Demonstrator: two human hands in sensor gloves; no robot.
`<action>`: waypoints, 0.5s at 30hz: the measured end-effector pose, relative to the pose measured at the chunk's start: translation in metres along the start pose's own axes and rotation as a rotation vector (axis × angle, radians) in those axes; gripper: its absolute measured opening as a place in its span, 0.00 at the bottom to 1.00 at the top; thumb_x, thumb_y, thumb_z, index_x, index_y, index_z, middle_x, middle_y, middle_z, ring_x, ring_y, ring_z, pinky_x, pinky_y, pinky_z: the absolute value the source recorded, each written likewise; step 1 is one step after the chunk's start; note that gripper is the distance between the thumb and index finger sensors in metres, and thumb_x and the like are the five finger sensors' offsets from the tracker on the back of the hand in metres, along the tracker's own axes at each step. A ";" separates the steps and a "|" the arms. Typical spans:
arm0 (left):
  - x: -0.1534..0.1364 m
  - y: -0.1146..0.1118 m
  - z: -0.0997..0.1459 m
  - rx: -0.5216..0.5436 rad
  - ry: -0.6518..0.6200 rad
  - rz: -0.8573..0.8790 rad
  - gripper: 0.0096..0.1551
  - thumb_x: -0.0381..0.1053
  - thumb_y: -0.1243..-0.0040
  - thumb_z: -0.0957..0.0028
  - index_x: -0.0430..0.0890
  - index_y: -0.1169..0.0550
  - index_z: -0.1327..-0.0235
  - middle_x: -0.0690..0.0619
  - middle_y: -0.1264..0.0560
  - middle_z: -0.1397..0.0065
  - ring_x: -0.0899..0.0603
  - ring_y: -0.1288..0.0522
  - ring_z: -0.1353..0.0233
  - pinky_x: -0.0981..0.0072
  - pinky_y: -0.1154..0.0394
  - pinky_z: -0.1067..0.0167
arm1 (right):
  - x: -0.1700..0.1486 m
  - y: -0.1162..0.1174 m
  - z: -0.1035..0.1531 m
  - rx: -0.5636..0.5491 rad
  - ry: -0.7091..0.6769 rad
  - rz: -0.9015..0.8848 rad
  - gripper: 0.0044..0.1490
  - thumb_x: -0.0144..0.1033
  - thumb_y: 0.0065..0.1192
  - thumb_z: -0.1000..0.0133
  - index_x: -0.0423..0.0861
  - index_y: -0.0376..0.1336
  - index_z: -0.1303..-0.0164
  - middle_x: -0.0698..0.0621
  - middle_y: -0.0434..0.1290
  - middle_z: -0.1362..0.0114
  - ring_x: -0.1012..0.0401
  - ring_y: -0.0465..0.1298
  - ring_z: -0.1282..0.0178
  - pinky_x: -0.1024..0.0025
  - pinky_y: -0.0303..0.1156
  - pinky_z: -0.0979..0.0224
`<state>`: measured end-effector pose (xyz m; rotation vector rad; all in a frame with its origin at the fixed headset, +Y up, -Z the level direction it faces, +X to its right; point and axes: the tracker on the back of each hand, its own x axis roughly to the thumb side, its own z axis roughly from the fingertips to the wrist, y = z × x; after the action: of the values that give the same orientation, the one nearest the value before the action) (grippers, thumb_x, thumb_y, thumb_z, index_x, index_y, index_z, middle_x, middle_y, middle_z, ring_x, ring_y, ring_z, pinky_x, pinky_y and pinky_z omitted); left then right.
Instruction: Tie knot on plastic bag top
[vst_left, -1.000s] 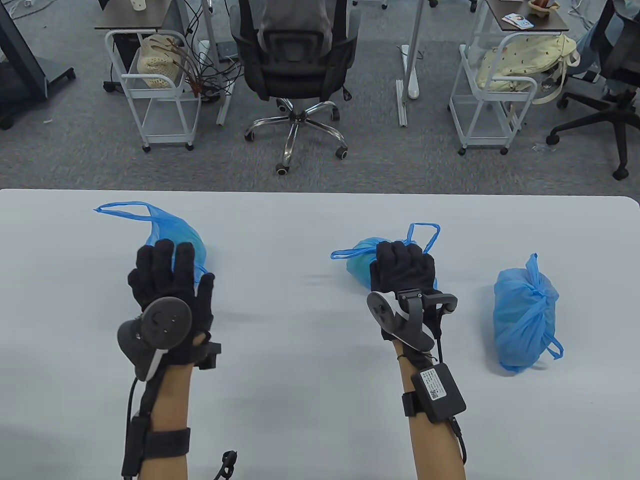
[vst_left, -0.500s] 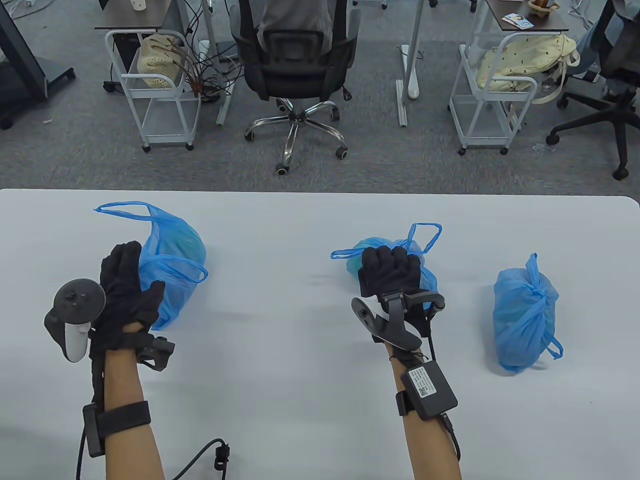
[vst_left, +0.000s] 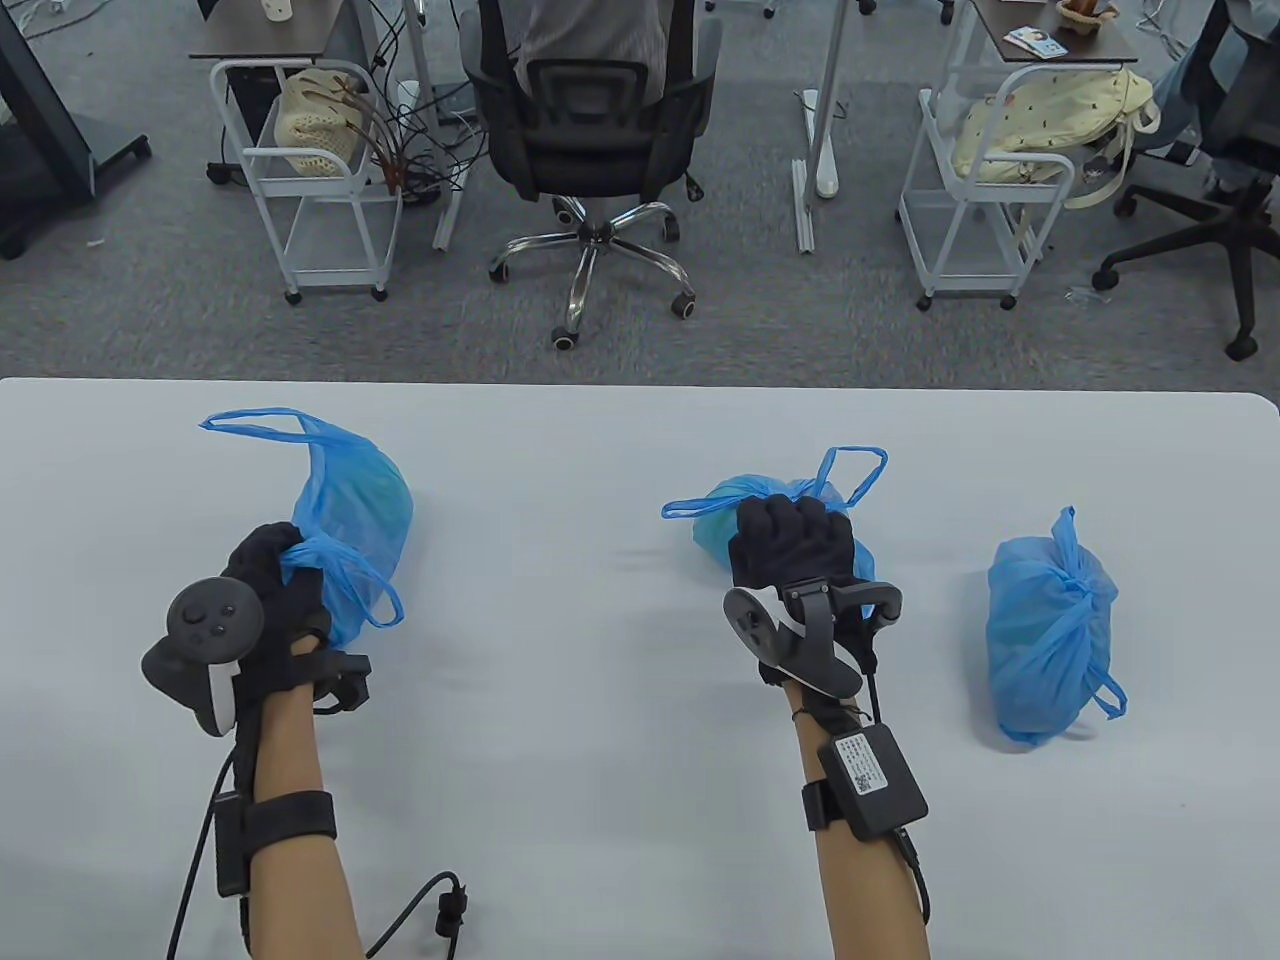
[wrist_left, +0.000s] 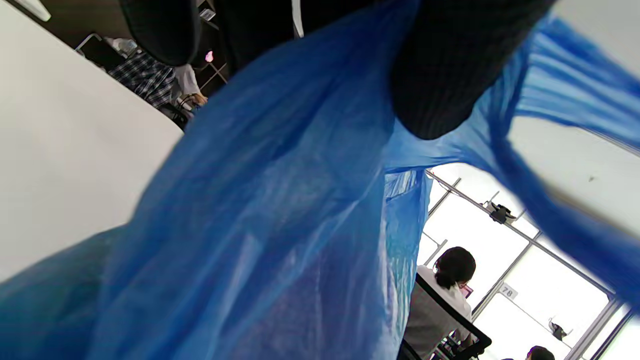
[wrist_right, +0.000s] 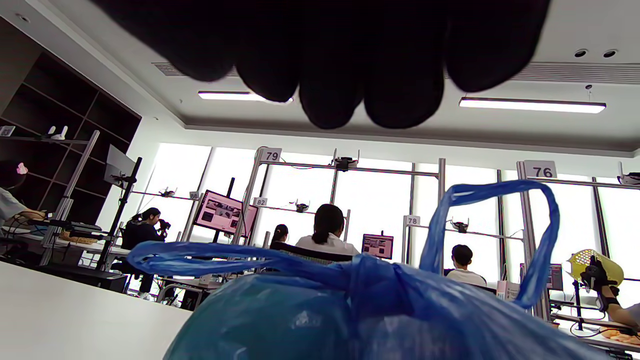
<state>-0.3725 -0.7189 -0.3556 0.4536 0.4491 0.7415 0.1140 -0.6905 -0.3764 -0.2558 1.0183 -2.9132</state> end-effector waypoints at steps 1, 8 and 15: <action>-0.002 0.000 0.000 -0.018 0.009 0.032 0.18 0.61 0.36 0.43 0.63 0.23 0.41 0.58 0.22 0.25 0.40 0.22 0.26 0.33 0.34 0.28 | -0.002 0.001 0.001 0.005 0.006 -0.007 0.28 0.47 0.63 0.43 0.47 0.68 0.36 0.44 0.76 0.35 0.43 0.78 0.34 0.40 0.72 0.36; -0.015 -0.002 -0.004 -0.160 0.052 0.286 0.13 0.66 0.50 0.36 0.67 0.28 0.42 0.62 0.25 0.22 0.46 0.21 0.24 0.42 0.32 0.24 | -0.016 0.007 0.003 0.030 0.068 -0.070 0.27 0.46 0.63 0.44 0.47 0.69 0.37 0.44 0.77 0.35 0.43 0.78 0.35 0.40 0.72 0.37; -0.014 0.000 -0.005 -0.181 0.047 0.692 0.13 0.67 0.53 0.34 0.64 0.28 0.46 0.64 0.23 0.25 0.50 0.20 0.25 0.45 0.32 0.22 | -0.018 0.008 0.003 0.041 0.066 -0.082 0.27 0.46 0.63 0.44 0.47 0.69 0.38 0.44 0.78 0.36 0.44 0.79 0.36 0.40 0.72 0.37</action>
<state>-0.3846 -0.7278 -0.3566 0.4218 0.2583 1.4505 0.1319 -0.6973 -0.3818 -0.2065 0.9778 -3.0317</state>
